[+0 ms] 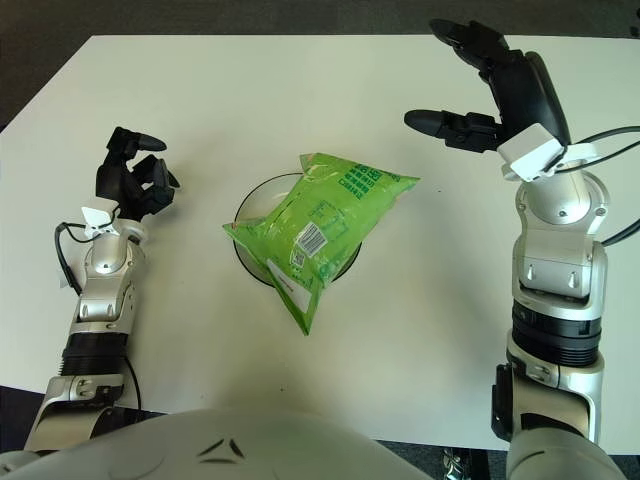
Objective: Put the snack into the plate.
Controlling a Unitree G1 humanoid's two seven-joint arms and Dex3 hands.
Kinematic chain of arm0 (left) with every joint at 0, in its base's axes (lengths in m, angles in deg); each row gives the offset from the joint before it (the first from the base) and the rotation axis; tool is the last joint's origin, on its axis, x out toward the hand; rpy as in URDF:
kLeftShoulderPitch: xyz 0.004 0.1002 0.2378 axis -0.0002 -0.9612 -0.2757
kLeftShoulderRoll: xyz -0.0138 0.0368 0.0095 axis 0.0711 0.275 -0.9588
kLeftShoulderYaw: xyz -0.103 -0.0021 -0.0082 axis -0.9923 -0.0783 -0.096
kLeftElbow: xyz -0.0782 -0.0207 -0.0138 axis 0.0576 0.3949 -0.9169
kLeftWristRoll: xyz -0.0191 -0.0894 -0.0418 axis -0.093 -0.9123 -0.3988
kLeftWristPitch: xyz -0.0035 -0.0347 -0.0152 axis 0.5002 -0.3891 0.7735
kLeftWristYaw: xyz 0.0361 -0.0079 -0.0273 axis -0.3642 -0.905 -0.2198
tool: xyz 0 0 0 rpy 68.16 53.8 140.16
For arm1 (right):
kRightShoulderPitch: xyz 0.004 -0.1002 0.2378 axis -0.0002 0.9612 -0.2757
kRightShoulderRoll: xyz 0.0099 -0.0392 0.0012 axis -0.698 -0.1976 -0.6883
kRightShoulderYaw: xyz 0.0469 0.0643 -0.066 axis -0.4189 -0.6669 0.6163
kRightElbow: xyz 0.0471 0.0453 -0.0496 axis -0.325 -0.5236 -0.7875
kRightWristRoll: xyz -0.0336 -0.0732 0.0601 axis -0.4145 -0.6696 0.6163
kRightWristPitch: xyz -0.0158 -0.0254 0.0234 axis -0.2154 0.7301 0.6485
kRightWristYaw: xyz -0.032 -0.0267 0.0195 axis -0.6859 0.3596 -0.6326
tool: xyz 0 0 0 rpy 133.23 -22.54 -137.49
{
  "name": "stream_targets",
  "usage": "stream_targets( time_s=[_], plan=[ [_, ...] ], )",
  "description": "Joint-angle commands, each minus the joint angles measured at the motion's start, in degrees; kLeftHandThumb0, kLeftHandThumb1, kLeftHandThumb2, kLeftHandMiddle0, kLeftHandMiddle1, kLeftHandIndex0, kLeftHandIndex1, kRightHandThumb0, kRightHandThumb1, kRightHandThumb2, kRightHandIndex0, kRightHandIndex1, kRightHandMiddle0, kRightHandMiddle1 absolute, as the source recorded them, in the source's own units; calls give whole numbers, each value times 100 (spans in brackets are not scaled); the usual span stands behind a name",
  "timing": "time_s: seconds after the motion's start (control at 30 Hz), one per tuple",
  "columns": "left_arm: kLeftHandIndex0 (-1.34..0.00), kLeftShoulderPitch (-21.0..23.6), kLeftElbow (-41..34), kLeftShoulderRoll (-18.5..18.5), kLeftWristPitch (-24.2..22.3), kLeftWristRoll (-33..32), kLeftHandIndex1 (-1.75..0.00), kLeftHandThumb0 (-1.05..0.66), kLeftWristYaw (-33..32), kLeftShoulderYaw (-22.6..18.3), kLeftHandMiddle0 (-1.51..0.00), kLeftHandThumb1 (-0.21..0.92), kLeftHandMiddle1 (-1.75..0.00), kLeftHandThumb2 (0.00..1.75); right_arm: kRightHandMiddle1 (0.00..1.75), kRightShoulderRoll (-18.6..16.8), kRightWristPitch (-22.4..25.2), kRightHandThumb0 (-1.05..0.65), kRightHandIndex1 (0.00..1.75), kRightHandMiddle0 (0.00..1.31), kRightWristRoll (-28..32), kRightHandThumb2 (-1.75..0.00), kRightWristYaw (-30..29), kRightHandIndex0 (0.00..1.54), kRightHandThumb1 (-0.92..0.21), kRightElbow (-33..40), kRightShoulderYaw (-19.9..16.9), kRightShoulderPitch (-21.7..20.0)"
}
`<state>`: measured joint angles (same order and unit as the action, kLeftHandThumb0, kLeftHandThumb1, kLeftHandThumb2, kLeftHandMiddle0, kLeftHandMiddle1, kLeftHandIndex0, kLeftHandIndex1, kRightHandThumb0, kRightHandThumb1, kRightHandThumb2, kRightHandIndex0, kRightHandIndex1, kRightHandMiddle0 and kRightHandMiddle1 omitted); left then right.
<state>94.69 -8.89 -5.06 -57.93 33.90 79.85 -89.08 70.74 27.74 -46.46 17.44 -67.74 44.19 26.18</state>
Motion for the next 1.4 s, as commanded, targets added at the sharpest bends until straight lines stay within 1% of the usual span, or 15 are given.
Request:
stream_targets(
  time_s=[0.0,0.07,0.17,0.27,0.37,0.43,0.47,0.5,0.6,0.77,0.93,1.03,1.1,1.23,1.37],
  plan=[
    [-36,-531,514,-250,-11,-32,-175,-39,-18,40,-85,66,-175,87,4,-170,-147,-48,2,46,347,-16,-122,47,-92,-344,-230,97],
    [-36,-528,517,-250,-15,-27,-175,-39,-21,38,-85,66,-175,87,4,-382,-261,-47,2,47,706,-15,-146,48,-92,-622,-307,104],
    [-36,-525,522,-251,-18,-23,-175,-39,-23,35,-85,66,-175,87,5,-859,-824,-42,3,49,1191,-12,-310,53,-92,-1227,-337,86],
    [-37,-526,520,-254,-20,-18,-175,-39,-28,40,-85,66,-175,87,8,-1225,-1276,-32,6,57,1456,-9,-492,67,-92,-1722,-347,70],
    [-37,-524,521,-253,-19,-14,-175,-39,-33,44,-85,66,-175,87,15,-1363,-1377,-22,9,66,1623,-10,-556,80,-92,-1986,-348,47],
    [-37,-522,522,-252,-19,-11,-175,-39,-36,45,-85,66,-175,87,81,-1420,-1303,-11,63,49,1729,-17,-554,71,-92,-2130,-345,20],
    [-37,-521,523,-251,-19,-9,-175,-39,-38,46,-85,66,-175,87,106,-1441,-1266,-7,85,42,1777,-20,-549,67,-92,-2195,-342,7],
    [-37,-528,519,-249,-16,-9,-175,-39,-37,44,-85,66,-175,87,123,-1464,-1228,-5,98,37,1811,-22,-541,64,-92,-2279,-330,16],
    [-37,-536,520,-244,-10,-6,-175,-39,-35,40,-85,66,-175,87,140,-1496,-1282,-2,119,31,1795,-25,-534,61,-92,-2495,-262,81],
    [-37,-540,518,-245,-8,4,-175,-39,-39,38,-85,66,-175,87,144,-1599,-1504,0,134,30,1792,-28,-490,56,-92,-2822,-104,229],
    [-37,-540,518,-249,-10,8,-175,-39,-44,44,-85,66,-175,87,139,-1850,-1190,0,142,34,1948,-27,-518,53,-92,-2644,27,537],
    [-37,-537,520,-255,-13,14,-175,-39,-51,51,-85,66,-175,87,140,-2001,-998,0,145,37,2015,-41,-605,52,-84,-2500,94,717],
    [-37,-531,526,-260,-16,20,-175,-39,-57,55,-85,66,-175,87,148,-2104,-900,0,150,37,2088,-63,-662,51,-72,-2502,98,787],
    [-37,-521,529,-265,-21,23,-175,-39,-64,56,-84,66,-175,87,158,-2255,-968,0,163,36,2365,-90,-609,49,-58,-2677,62,848],
    [-36,-501,546,-264,-21,25,-175,-39,-67,55,-84,66,-175,87,165,-2265,-1107,0,171,34,2433,-104,-571,47,-52,-2763,91,943]
  ],
)
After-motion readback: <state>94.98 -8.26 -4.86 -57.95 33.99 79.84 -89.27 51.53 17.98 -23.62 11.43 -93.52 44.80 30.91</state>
